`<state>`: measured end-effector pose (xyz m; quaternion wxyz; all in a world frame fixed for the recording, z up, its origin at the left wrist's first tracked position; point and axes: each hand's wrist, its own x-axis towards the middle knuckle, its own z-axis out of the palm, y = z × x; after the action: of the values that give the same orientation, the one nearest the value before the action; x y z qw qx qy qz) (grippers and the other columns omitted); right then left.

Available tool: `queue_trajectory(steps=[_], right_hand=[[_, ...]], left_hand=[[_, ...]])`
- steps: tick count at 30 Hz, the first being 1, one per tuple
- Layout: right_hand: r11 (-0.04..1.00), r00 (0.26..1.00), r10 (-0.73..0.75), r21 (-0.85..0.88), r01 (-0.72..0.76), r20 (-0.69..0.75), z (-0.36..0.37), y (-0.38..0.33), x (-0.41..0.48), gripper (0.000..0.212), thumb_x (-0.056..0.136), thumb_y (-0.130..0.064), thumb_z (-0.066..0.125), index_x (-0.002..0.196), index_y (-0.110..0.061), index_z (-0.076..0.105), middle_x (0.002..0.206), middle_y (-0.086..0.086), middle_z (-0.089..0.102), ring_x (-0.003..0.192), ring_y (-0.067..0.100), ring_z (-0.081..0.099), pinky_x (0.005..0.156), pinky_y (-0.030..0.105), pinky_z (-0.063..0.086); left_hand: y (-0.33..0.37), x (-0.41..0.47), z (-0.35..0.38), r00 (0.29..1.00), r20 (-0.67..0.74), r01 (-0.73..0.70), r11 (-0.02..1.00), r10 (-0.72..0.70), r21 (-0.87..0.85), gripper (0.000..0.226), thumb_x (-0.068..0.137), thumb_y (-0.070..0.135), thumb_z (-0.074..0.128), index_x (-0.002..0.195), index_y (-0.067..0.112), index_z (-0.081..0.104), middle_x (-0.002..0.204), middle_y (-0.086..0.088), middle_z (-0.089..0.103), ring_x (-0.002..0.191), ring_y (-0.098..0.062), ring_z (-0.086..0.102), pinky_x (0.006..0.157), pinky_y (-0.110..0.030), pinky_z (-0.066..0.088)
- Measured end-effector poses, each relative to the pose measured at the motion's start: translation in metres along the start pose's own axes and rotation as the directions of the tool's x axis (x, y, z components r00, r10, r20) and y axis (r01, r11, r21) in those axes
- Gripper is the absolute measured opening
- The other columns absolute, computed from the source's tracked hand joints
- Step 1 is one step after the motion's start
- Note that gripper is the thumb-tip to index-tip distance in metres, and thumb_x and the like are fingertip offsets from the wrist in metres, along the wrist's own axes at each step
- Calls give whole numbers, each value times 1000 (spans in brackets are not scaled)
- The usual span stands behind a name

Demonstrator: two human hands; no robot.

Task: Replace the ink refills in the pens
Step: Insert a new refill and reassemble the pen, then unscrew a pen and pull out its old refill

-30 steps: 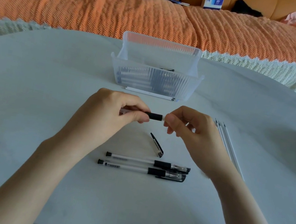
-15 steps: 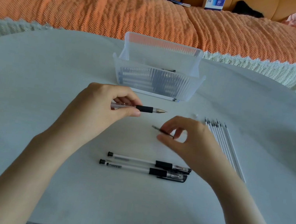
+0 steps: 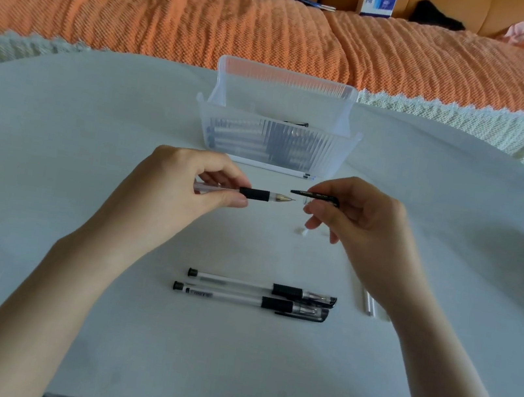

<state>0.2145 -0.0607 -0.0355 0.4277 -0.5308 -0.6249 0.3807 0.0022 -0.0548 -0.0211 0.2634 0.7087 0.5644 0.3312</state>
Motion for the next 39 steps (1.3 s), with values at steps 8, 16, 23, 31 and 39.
queue_trajectory(steps=[8, 16, 23, 31, 39], right_hand=[[1000, 998, -8, -1, 9, 54, 10, -4, -2, 10, 82, -8, 67, 87, -17, 68, 74, -2, 70, 65, 6, 64, 56, 9, 38], [998, 999, -28, 53, 27, 16, 17, -3, -4, 15, 79, 0, 68, 81, -15, 69, 67, 1, 70, 55, 4, 61, 53, 13, 42], [999, 999, -30, 25, 29, 27, 15, -2, -5, 16, 80, 0, 68, 80, -16, 68, 69, 0, 70, 59, 7, 63, 56, 16, 45], [950, 998, 32, -313, -12, 60, -9, 1, -5, 17, 70, -33, 76, 84, -29, 67, 75, -12, 66, 67, 2, 55, 60, 11, 40], [873, 894, 164, -483, 65, 417, -21, -10, -16, 20, 66, -45, 76, 82, -35, 68, 81, -38, 53, 78, -12, 45, 67, 4, 34]], left_hand=[[6, -1, 6, 999, 27, -25, 999, 26, -39, 10, 72, 21, 78, 77, 28, 73, 74, 19, 66, 65, 8, 56, 63, -3, 37], [7, -4, 12, 1000, -2, -8, 998, 8, -56, 9, 73, 16, 77, 77, 24, 74, 60, 18, 63, 55, 12, 51, 60, -2, 34], [7, -4, 15, 999, 51, 6, 998, -3, -62, 10, 74, 17, 75, 75, 26, 72, 67, 21, 66, 61, 12, 54, 62, -1, 34], [-8, 6, 12, 1000, 27, 8, 999, -9, 39, 9, 76, 27, 74, 81, 32, 69, 75, 18, 65, 78, 7, 58, 68, -10, 41], [-9, 11, 10, 999, -24, -28, 999, 29, 41, 11, 82, 20, 68, 90, 28, 70, 84, 17, 66, 85, 7, 57, 70, -2, 38]])
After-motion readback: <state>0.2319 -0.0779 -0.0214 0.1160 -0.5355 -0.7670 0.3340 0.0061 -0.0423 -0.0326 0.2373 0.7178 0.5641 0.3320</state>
